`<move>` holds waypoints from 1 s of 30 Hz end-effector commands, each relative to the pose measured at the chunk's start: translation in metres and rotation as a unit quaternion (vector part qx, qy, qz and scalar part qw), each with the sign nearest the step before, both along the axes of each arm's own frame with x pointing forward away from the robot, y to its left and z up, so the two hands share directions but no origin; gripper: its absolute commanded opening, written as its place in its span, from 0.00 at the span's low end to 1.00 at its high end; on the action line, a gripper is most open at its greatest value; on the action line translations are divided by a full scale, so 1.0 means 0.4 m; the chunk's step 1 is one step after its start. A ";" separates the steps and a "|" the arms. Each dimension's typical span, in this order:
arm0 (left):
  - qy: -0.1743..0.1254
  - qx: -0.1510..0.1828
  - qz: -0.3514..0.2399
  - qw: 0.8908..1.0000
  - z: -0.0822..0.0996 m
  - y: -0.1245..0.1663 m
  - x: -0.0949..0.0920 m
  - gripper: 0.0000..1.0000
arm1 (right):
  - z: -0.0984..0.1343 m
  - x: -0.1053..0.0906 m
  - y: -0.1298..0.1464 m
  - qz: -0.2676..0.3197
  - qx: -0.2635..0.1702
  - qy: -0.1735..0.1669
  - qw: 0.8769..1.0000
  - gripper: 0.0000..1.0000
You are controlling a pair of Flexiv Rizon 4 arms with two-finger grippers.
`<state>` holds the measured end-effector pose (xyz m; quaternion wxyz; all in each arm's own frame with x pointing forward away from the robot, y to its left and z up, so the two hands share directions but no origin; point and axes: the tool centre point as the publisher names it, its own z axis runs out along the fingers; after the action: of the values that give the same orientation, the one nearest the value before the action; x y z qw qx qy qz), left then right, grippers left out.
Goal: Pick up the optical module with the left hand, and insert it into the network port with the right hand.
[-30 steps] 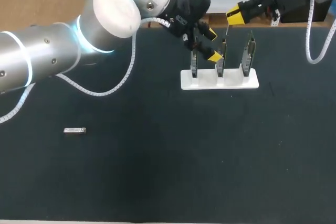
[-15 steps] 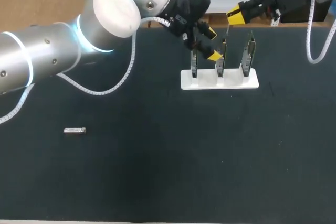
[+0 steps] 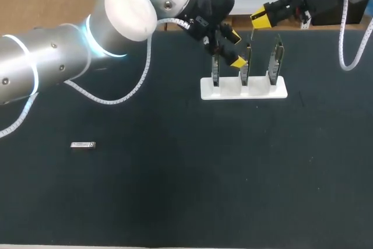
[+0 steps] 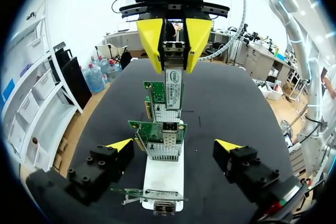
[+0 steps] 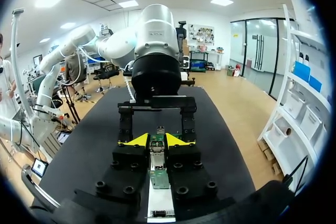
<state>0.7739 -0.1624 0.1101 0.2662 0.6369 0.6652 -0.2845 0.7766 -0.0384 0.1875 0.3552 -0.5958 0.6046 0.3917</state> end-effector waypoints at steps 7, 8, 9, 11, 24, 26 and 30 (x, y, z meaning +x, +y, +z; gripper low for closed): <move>0.002 0.003 0.000 1.000 0.002 -0.002 0.003 1.00 | -0.011 0.013 0.014 0.011 -0.007 0.004 1.000 0.00; 0.002 0.003 0.000 1.000 0.002 -0.002 0.003 1.00 | -0.012 0.013 0.015 0.012 -0.008 0.005 1.000 0.00; 0.002 0.003 0.000 1.000 0.002 -0.002 0.003 1.00 | -0.013 0.012 0.016 0.013 -0.008 0.005 1.000 0.00; 0.002 0.003 0.000 1.000 0.002 -0.002 0.003 1.00 | -0.017 0.009 0.019 0.016 -0.009 0.007 1.000 0.00; 0.002 0.003 0.000 1.000 0.002 -0.002 0.003 1.00 | -0.027 -0.001 0.024 0.017 -0.018 0.009 1.000 0.00; 0.002 0.003 0.000 1.000 0.002 -0.002 0.003 1.00 | -0.032 -0.001 0.025 0.019 -0.021 0.011 1.000 0.00; 0.002 0.003 0.000 1.000 0.002 -0.002 0.003 1.00 | -0.036 0.000 0.026 0.020 -0.028 0.010 0.999 0.00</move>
<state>0.7742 -0.1624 0.1101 0.2660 0.6370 0.6651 -0.2847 0.7758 -0.0297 0.1731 0.3259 -0.6123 0.6058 0.3898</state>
